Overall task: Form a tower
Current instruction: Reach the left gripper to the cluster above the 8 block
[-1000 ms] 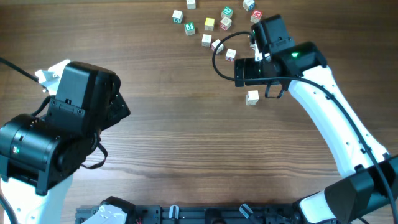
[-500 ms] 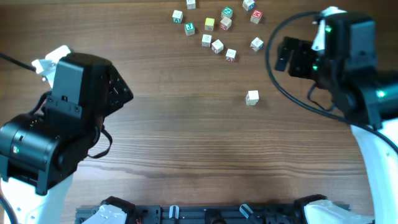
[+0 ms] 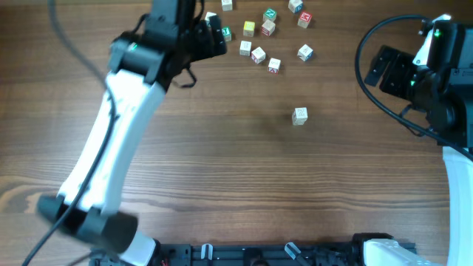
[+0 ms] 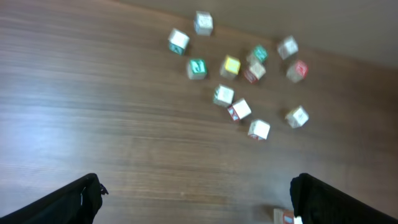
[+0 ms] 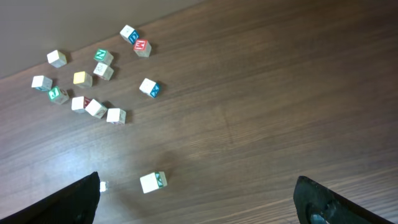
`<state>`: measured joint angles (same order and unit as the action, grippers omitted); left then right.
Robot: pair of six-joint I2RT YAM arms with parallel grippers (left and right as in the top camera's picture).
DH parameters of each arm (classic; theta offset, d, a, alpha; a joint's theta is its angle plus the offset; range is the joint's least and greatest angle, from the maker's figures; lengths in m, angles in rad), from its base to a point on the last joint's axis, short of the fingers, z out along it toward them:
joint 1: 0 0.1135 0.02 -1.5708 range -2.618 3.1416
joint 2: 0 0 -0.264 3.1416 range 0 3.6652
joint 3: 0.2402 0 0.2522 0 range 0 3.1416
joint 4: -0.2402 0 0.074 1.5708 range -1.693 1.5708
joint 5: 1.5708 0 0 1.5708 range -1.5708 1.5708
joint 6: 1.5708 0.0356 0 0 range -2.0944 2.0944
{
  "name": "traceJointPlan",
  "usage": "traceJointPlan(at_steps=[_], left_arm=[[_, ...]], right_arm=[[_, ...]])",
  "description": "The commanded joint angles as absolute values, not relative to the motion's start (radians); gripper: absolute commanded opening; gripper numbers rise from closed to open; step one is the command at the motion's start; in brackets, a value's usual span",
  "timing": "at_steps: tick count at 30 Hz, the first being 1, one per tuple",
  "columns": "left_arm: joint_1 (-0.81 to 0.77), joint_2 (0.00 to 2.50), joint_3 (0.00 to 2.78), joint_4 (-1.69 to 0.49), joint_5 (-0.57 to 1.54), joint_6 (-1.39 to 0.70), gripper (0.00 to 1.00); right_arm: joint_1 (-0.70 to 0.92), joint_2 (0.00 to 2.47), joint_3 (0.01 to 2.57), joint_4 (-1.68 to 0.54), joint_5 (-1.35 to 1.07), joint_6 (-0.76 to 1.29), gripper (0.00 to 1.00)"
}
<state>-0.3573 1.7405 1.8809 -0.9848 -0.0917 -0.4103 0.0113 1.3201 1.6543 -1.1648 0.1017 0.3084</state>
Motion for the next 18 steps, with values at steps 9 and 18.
traceJointPlan(at_steps=[9,18], left_arm=[[-0.324,2.433,2.186,-0.748,0.123,-0.16,0.96],[-0.393,2.584,2.186,-0.495,0.13,-0.164,0.96]], right_arm=[[0.007,1.365,1.667,-1.206,0.115,0.29,1.0],[0.007,1.473,1.66,-1.222,0.115,0.29,1.0]])
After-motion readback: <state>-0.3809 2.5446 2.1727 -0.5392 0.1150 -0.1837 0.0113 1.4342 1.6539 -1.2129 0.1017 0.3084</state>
